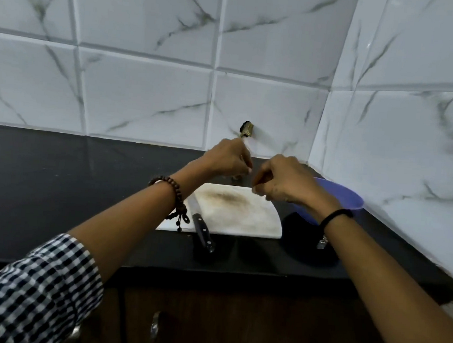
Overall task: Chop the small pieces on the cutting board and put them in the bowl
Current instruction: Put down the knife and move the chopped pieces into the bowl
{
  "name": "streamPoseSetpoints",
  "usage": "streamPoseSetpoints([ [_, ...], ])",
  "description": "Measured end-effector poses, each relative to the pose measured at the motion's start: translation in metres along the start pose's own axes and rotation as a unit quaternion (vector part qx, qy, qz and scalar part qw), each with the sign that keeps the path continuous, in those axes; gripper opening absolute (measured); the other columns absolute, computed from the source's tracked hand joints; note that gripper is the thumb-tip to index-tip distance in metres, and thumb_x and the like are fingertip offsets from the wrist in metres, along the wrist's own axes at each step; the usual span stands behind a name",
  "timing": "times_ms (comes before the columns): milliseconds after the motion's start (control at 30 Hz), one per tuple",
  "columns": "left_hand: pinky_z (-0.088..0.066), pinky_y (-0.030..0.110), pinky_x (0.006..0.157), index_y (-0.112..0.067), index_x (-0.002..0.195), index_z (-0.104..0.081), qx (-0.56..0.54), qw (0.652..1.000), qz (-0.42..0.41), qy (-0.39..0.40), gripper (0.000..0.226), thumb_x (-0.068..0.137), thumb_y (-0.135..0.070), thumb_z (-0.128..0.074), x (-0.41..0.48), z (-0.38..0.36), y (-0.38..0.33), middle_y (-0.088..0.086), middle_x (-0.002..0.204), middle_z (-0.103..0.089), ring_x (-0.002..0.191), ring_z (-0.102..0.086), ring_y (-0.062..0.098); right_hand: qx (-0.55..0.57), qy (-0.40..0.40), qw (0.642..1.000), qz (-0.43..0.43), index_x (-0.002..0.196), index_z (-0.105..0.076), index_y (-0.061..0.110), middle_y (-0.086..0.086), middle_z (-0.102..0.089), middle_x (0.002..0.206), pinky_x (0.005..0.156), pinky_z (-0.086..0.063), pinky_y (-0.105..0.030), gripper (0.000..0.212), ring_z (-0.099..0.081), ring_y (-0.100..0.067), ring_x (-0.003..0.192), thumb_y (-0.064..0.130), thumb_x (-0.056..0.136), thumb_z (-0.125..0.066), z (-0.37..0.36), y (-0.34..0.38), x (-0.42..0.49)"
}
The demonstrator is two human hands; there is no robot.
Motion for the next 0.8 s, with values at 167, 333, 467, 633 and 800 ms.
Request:
streamPoseSetpoints([
  [167,-0.058,0.036,0.07,-0.013,0.091,-0.077,-0.009,0.999,0.049,0.002,0.015,0.08,-0.01,-0.069,-0.022,0.012,0.035,0.009,0.08,-0.075,0.077,-0.071,0.023,0.045,0.06,0.997,0.027,0.088,-0.076,0.015,0.0,-0.073,0.073,0.07,-0.062,-0.034,0.018,-0.071,-0.009,0.06,0.031,0.089,-0.069,-0.048,0.028,0.007],
  [333,-0.057,0.034,0.063,-0.017,0.083,-0.075,-0.021,0.996,0.09,-0.002,0.013,0.077,-0.011,-0.066,-0.036,0.022,0.062,0.009,0.072,-0.074,0.078,-0.072,0.03,0.058,0.134,0.989,0.015,0.089,-0.073,0.019,0.002,-0.074,0.073,0.058,-0.051,-0.019,0.045,-0.069,-0.007,0.055,0.062,0.074,-0.075,-0.072,0.061,-0.002],
  [467,-0.055,0.03,0.06,-0.014,0.087,-0.076,-0.028,0.995,0.095,-0.013,0.012,0.081,-0.013,-0.066,-0.047,0.024,0.071,0.007,0.076,-0.074,0.077,-0.072,0.02,0.046,0.103,0.994,-0.006,0.086,-0.075,0.015,-0.004,-0.073,0.083,0.057,-0.055,-0.025,0.024,-0.072,-0.017,0.068,0.035,0.074,-0.08,-0.072,0.059,0.0],
  [633,-0.057,0.032,0.064,-0.012,0.089,-0.076,-0.032,0.994,0.101,-0.026,0.012,0.083,-0.014,-0.065,-0.054,0.027,0.078,0.005,0.079,-0.075,0.079,-0.072,0.019,0.025,0.045,0.997,-0.061,0.075,-0.078,0.014,-0.006,-0.074,0.077,0.069,-0.062,-0.039,0.014,-0.072,-0.021,0.065,0.028,0.073,-0.077,-0.059,0.03,-0.005],
  [800,-0.059,0.033,0.067,-0.01,0.093,-0.075,-0.041,0.995,0.093,-0.02,0.013,0.087,-0.013,-0.064,-0.056,0.025,0.075,0.004,0.083,-0.076,0.08,-0.072,0.017,0.062,0.021,0.991,-0.116,0.077,-0.078,0.011,-0.001,-0.076,0.072,0.078,-0.061,-0.036,0.02,-0.073,-0.014,0.059,0.029,0.08,-0.07,-0.045,-0.006,-0.012],
])
Point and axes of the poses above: each hand's wrist, its own x-axis towards the middle knuckle, its own z-axis out of the back of the hand, y = z × x, the point moved 3 cm from there along x, towards the middle knuckle
